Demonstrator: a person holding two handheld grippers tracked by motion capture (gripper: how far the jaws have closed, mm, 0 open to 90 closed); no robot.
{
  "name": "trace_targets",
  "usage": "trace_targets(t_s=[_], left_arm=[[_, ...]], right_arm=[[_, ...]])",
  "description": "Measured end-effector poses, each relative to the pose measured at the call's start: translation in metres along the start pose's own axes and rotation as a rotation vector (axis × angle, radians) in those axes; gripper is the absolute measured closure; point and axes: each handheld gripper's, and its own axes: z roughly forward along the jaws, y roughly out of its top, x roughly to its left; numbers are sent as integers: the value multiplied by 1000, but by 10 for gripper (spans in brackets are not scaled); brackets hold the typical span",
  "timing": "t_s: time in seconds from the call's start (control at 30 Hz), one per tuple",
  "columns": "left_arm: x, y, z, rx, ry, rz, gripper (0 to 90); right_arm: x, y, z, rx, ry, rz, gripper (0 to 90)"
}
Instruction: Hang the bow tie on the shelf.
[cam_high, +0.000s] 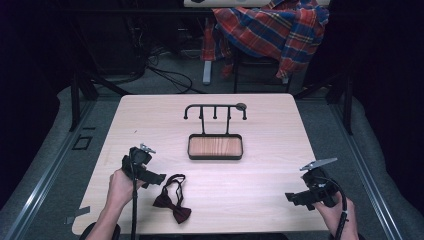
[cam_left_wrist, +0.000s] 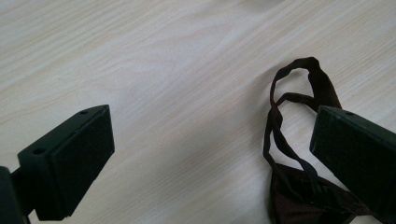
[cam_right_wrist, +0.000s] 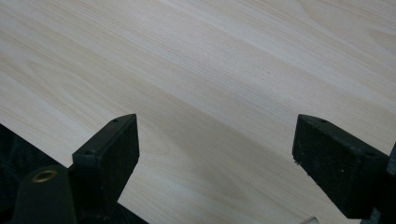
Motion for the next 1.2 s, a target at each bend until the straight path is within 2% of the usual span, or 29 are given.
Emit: trace_targets(t_s=[0.27, 0.37, 0.4, 0.43, 0.5, 0.53, 0.6, 0.67, 0.73, 0.77, 0.87, 0.9, 1.07, 1.1, 1.2], left_arm=[[-4, 4, 8, 14, -24, 8, 2], [-12, 8, 14, 31, -46, 43, 2], [-12, 8, 14, 31, -46, 43, 3], [-16, 10, 18, 49, -54, 66, 5], [-21, 11, 21, 58, -58, 86, 27], [-21, 11, 21, 58, -58, 86, 52], [-25, 12, 25, 78, -65, 121, 137], [-26, 12, 26, 81, -65, 127, 189], [-28, 12, 28, 88, -65, 140, 288], [-29, 12, 28, 91, -67, 153, 288], [-31, 12, 30, 100, -71, 167, 434], [-33, 12, 33, 115, -76, 189, 474], [-38, 14, 37, 139, -76, 225, 595], [-40, 15, 38, 147, -73, 238, 617], [-41, 15, 38, 150, -69, 244, 666]], right_arm=[[0, 0, 0, -5, 10, 5, 146], [0, 0, 0, -6, 12, 6, 146], [0, 0, 0, -6, 12, 6, 146], [0, 0, 0, -6, 13, 7, 146], [0, 0, 0, -4, 8, 5, 146], [0, 0, 0, -4, 8, 5, 146], [0, 1, 0, 5, 1, 0, 146], [0, 1, 0, 8, 1, -2, 146], [1, 1, 1, 7, 5, 2, 146], [1, 1, 1, 4, 5, 1, 146], [1, 1, 1, 2, 8, 6, 146], [0, 1, 1, 8, 5, 3, 146], [0, 1, 1, 9, 17, 4, 147], [0, 1, 1, 15, 7, 0, 147], [0, 1, 1, 15, 0, -2, 147]])
